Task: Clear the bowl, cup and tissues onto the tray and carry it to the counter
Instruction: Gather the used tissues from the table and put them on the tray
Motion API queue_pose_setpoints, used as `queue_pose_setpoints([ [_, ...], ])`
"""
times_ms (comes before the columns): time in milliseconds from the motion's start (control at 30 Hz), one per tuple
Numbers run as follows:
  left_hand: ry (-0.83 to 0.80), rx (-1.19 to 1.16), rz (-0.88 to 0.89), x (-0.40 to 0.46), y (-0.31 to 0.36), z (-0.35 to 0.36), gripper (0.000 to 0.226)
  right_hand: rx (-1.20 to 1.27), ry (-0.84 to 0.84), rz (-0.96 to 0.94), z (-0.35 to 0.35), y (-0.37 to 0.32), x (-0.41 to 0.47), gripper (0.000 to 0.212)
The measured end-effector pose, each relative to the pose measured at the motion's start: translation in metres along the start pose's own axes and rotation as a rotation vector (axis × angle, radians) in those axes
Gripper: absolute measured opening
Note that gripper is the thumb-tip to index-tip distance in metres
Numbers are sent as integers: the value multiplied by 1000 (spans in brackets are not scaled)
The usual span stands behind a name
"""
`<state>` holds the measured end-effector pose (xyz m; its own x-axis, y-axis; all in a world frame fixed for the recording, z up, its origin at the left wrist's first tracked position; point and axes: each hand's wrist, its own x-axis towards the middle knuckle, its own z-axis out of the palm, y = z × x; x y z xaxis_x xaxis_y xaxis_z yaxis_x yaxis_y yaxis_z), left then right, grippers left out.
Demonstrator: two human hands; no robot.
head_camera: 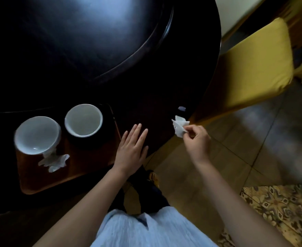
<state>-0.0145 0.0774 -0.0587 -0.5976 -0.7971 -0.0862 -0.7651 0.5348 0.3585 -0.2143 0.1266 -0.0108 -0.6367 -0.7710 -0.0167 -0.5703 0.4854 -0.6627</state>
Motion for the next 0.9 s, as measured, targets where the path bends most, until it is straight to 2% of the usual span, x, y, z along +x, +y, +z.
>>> queue_pose_setpoints([
  [233, -41, 137, -178, 52, 9, 43, 62, -192, -94, -67, -19, 50, 107, 21],
  [367, -26, 182, -201, 51, 8, 46, 61, -282, -201, -237, -7, 52, 152, 35],
  [467, -25, 178, -203, 52, 9, 44, 61, -310, -275, -384, 7, 45, 162, 37],
  [533, -20, 165, -211, 53, 9, 43, 60, -321, -296, -466, 14, 41, 160, 30],
  [667, -18, 166, -214, 54, 10, 43, 60, -463, -239, -621, 25, 49, 155, 22],
  [800, -2, 147, -215, 55, 10, 42, 60, -516, -278, -685, 27, 64, 147, 40],
  [900, -2, 145, -216, 55, 10, 42, 60, -452, -274, -698, 33, 72, 144, 40],
])
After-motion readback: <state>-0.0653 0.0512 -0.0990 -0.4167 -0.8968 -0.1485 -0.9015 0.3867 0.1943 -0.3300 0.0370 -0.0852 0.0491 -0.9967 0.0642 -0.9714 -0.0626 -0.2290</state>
